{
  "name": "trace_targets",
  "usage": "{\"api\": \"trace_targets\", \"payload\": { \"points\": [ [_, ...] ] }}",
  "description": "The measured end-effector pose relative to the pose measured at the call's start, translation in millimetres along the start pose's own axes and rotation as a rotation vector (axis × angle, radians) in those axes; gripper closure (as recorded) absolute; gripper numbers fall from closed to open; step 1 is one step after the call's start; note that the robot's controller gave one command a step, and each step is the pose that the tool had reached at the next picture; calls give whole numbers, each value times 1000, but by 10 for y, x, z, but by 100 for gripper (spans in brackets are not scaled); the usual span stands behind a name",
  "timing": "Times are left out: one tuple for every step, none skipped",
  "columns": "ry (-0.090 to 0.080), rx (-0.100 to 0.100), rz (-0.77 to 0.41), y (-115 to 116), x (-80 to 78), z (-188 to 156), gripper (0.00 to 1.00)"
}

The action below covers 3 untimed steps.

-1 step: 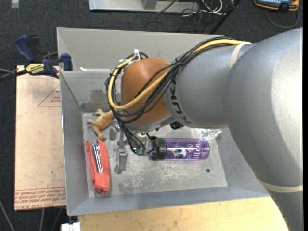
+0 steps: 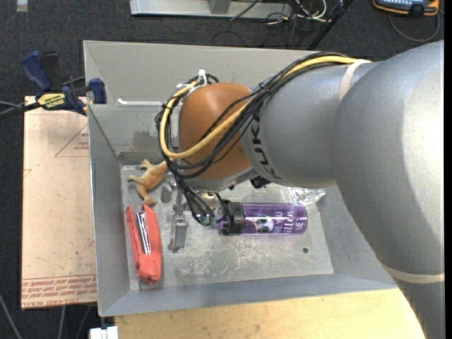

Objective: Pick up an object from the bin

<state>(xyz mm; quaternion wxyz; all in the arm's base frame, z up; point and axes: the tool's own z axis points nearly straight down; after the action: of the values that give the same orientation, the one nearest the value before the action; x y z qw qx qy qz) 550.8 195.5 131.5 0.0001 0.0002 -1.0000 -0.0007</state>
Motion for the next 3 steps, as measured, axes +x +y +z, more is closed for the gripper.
{"api": "trace_targets", "payload": {
  "points": [
    [1,-2,38,-206,-139,175,0],
    [1,0,49,-448,-270,175,0],
    [-1,-3,-54,-954,-361,221,0]
  ]
}}
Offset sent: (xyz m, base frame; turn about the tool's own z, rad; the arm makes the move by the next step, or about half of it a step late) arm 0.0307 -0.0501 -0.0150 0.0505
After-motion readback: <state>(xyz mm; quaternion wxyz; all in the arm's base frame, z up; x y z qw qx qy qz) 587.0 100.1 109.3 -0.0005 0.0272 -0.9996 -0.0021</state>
